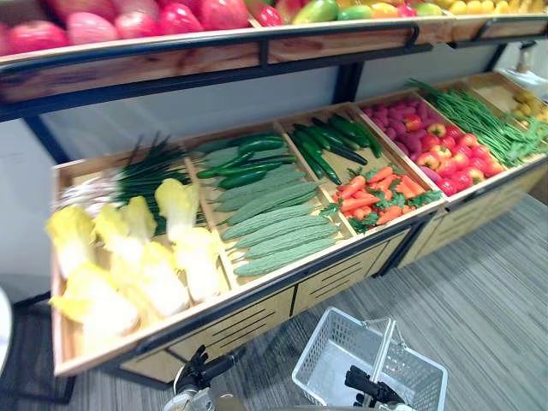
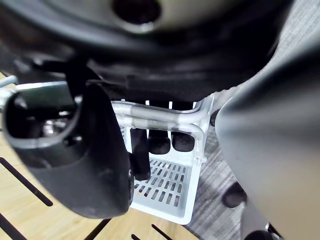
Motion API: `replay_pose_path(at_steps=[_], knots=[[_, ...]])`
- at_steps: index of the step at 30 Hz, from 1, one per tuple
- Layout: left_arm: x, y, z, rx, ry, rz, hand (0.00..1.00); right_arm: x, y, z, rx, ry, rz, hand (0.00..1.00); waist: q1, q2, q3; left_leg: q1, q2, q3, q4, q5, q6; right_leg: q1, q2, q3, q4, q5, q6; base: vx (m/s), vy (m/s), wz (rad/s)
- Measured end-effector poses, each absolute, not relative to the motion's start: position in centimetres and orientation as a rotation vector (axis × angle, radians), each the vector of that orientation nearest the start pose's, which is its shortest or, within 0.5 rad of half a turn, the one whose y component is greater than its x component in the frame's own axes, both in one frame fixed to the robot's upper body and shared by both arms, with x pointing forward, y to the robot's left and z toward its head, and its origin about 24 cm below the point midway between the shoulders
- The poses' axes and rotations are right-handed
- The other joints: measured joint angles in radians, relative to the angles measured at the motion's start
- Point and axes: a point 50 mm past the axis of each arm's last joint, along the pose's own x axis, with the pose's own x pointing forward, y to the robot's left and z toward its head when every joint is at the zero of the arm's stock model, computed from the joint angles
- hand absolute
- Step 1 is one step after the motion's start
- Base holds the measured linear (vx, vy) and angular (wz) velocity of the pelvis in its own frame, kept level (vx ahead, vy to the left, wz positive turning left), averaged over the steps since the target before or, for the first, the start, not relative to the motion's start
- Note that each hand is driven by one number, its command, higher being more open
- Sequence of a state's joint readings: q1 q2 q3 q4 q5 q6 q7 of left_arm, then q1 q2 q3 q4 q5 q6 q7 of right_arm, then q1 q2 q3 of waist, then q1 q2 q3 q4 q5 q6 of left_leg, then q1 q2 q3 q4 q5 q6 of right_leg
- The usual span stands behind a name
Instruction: Pick vegetable in the basket
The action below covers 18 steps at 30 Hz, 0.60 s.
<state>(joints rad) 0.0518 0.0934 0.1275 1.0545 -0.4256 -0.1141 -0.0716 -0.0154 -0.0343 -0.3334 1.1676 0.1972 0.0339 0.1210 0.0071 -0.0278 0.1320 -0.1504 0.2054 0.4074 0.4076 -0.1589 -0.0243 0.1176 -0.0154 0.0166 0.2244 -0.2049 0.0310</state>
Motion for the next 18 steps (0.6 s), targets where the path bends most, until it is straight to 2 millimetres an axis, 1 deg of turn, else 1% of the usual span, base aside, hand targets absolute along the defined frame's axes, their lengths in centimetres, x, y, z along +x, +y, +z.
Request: replay_pose_path(at_steps=[1,2,3,4,5,6,7,9,10,11,12,13,14,15,16,18], knots=[[11.4,20.6,-15.3,-0.357,0.924,0.348,1.00,10.3,-18.6,-16.6,0.416,1.107,-0.303,0.00,-0.011,0.002,-0.003,0.042,-0.011,-0.001,-0.067,0.009,0.009,-0.059,0.005,0.037,0.088,-0.012,-0.006,0.31,0.067,-0.26],[11.3,20.5,-15.4,-0.348,0.939,0.339,1.00,10.4,-18.7,-16.5,0.412,1.105,-0.303,0.00,-0.022,0.006,-0.002,0.068,-0.015,-0.001,-0.107,0.018,0.004,-0.071,0.020,0.058,0.092,-0.021,-0.010,0.34,0.079,-0.13],[11.1,20.1,-15.7,-0.346,0.984,0.330,1.00,10.5,-18.8,-16.5,0.402,1.104,-0.294,0.00,-0.031,0.015,0.004,0.134,-0.033,0.001,-0.206,0.048,0.000,-0.073,0.041,0.080,0.037,-0.027,-0.020,0.26,0.099,0.06],[10.6,19.7,-16.0,-0.340,1.026,0.315,1.00,10.5,-18.7,-16.4,0.386,1.100,-0.279,0.00,-0.040,0.022,0.006,0.196,-0.050,0.005,-0.290,0.074,-0.008,-0.074,0.054,0.079,-0.037,-0.016,-0.021,0.23,0.078,0.12],[10.4,19.7,-16.1,-0.331,1.040,0.307,1.00,10.5,-18.7,-16.4,0.379,1.097,-0.272,0.00,-0.045,0.020,0.004,0.219,-0.063,0.004,-0.321,0.084,-0.009,-0.077,0.053,0.078,-0.080,0.001,-0.015,0.22,0.042,0.26],[10.3,19.8,-16.1,-0.316,1.054,0.294,1.00,10.6,-18.6,-16.4,0.376,1.092,-0.261,0.00,-0.051,0.009,0.002,0.254,-0.095,-0.005,-0.366,0.091,-0.020,-0.091,0.039,0.077,-0.139,0.110,-0.009,0.17,0.005,0.46],[9.9,19.6,-16.4,-0.309,1.091,0.287,1.00,10.4,-19.1,-16.4,0.364,1.102,-0.276,0.00,-0.065,0.018,-0.010,0.277,-0.106,-0.026,-0.410,0.106,-0.031,-0.081,0.038,0.061,-0.132,0.139,-0.023,0.23,-0.016,0.43],[9.4,19.0,-16.5,-0.322,1.103,0.289,1.00,10.2,-20.1,-16.4,0.342,1.109,-0.290,0.00,-0.064,0.055,-0.015,0.281,-0.099,-0.026,-0.446,0.114,-0.043,-0.094,0.054,0.062,-0.128,0.138,-0.024,0.22,-0.068,0.11],[8.9,18.9,-16.7,-0.332,1.119,0.309,1.00,10.4,-20.6,-16.3,0.329,1.103,-0.300,0.00,-0.063,0.073,-0.011,0.288,-0.084,-0.026,-0.451,0.116,-0.046,-0.107,0.076,0.061,-0.090,0.138,-0.024,0.21,-0.153,-0.07],[8.4,19.1,-16.8,-0.337,1.143,0.331,1.00,10.4,-20.7,-16.3,0.329,1.106,-0.302,0.00,-0.064,0.074,-0.008,0.307,-0.061,-0.026,-0.438,0.116,-0.046,-0.120,0.096,0.056,-0.018,0.137,-0.023,0.15,-0.172,-0.08],[8.2,19.2,-16.8,-0.337,1.147,0.334,1.00,10.6,-20.7,-16.2,0.332,1.093,-0.304,0.00,-0.063,0.081,0.006,0.324,-0.019,-0.026,-0.416,0.115,-0.051,-0.176,0.123,0.041,0.103,0.102,-0.026,0.04,-0.140,0.04],[7.8,19.5,-16.8,-0.335,1.152,0.344,1.00,10.6,-20.5,-16.2,0.335,1.091,-0.302,0.00,-0.067,0.070,-0.001,0.329,-0.027,-0.030,-0.416,0.113,-0.056,-0.167,0.106,0.033,0.038,0.109,-0.036,0.03,-0.082,0.22],[7.6,20.6,-16.7,-0.319,1.149,0.363,1.00,10.1,-19.9,-16.4,0.351,1.101,-0.283,0.00,-0.069,0.009,-0.011,0.337,-0.060,-0.031,-0.418,0.091,-0.085,-0.130,0.072,0.048,-0.031,0.107,-0.039,0.04,-0.057,0.28],[7.7,20.4,-16.7,-0.326,1.144,0.360,1.00,9.9,-20.2,-16.4,0.342,1.102,-0.290,0.00,-0.063,0.024,-0.012,0.346,-0.041,-0.029,-0.430,0.066,-0.107,-0.123,0.089,0.043,-0.048,0.103,-0.047,0.08,-0.037,0.18],[7.9,20.3,-16.7,-0.327,1.128,0.360,1.00,9.9,-20.3,-16.4,0.309,1.111,-0.271,0.00,-0.055,0.020,-0.010,0.344,-0.040,-0.026,-0.438,0.071,-0.113,-0.132,0.093,0.043,-0.046,0.105,-0.047,0.03,-0.026,-0.01],[7.9,20.0,-16.7,-0.344,1.124,0.365,1.00,9.6,-20.4,-16.4,0.265,1.130,-0.237,0.00,-0.054,0.023,-0.008,0.344,-0.042,-0.024,-0.440,0.072,-0.113,-0.131,0.093,0.044,-0.053,0.105,-0.048,0.01,0.001,-0.06]])
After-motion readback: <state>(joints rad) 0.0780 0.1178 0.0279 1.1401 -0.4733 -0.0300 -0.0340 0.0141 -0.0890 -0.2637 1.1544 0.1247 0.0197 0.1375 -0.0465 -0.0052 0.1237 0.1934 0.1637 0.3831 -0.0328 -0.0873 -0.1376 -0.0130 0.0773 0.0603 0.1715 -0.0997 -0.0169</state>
